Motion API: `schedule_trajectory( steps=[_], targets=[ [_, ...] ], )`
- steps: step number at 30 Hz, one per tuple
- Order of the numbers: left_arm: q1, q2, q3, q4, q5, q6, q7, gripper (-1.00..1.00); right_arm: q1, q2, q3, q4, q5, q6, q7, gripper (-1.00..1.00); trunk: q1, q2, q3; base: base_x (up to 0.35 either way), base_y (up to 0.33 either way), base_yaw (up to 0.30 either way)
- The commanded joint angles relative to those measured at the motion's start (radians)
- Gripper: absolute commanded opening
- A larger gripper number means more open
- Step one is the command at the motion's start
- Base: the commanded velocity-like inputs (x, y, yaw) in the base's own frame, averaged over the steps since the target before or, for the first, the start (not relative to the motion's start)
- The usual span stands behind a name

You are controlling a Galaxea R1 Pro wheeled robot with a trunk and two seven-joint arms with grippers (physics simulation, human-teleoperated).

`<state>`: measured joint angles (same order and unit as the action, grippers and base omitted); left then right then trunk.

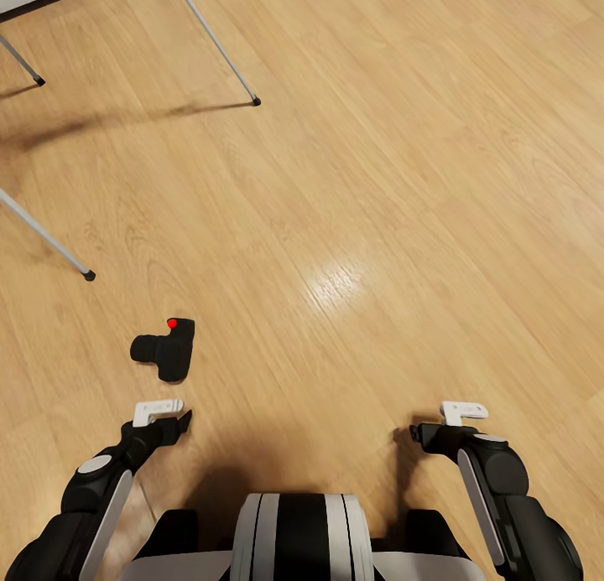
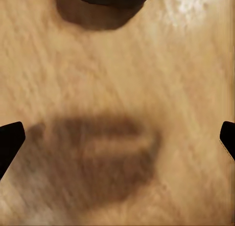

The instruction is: Attach the digital camera to the camera tripod in the bedroom.

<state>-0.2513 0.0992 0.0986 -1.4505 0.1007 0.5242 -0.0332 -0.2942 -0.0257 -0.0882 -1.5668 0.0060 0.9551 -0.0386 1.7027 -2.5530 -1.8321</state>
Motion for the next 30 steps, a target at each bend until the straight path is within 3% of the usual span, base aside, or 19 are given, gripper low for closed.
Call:
schedule_trajectory(
  steps=[1,24,25,26,30],
  targets=[
    [0.0,0.0,0.001,-0.002,0.011,0.006,-0.002,1.0,0.0,0.0,0.002,-0.001,-0.001,0.005,-0.003,1.0,0.0,0.0,0.0,0.0,0.0,0.0],
    [-0.002,0.022,0.001,-0.003,-0.011,-0.032,-0.003,1.0,0.0,0.0,-0.002,-0.001,-0.004,0.004,0.011,1.0,0.0,0.0,0.0,0.0,0.0,0.0],
    [-0.002,0.023,0.001,0.0,-0.018,-0.046,-0.003,1.0,0.0,0.0,-0.001,-0.001,-0.004,0.004,0.01,1.0,0.0,0.0,0.0,0.0,0.0,0.0],
    [-0.002,0.023,0.001,0.007,-0.031,-0.114,-0.002,1.0,0.0,0.0,0.0,-0.001,-0.004,0.004,0.01,1.0,0.0,0.0,0.0,0.0,0.0,0.0],
    [-0.002,0.022,0.001,0.022,-0.04,-0.167,-0.002,1.0,0.0,0.0,0.0,-0.001,-0.004,0.004,0.01,1.0,0.0,0.0,0.0,0.0,0.0,0.0]
  ],
)
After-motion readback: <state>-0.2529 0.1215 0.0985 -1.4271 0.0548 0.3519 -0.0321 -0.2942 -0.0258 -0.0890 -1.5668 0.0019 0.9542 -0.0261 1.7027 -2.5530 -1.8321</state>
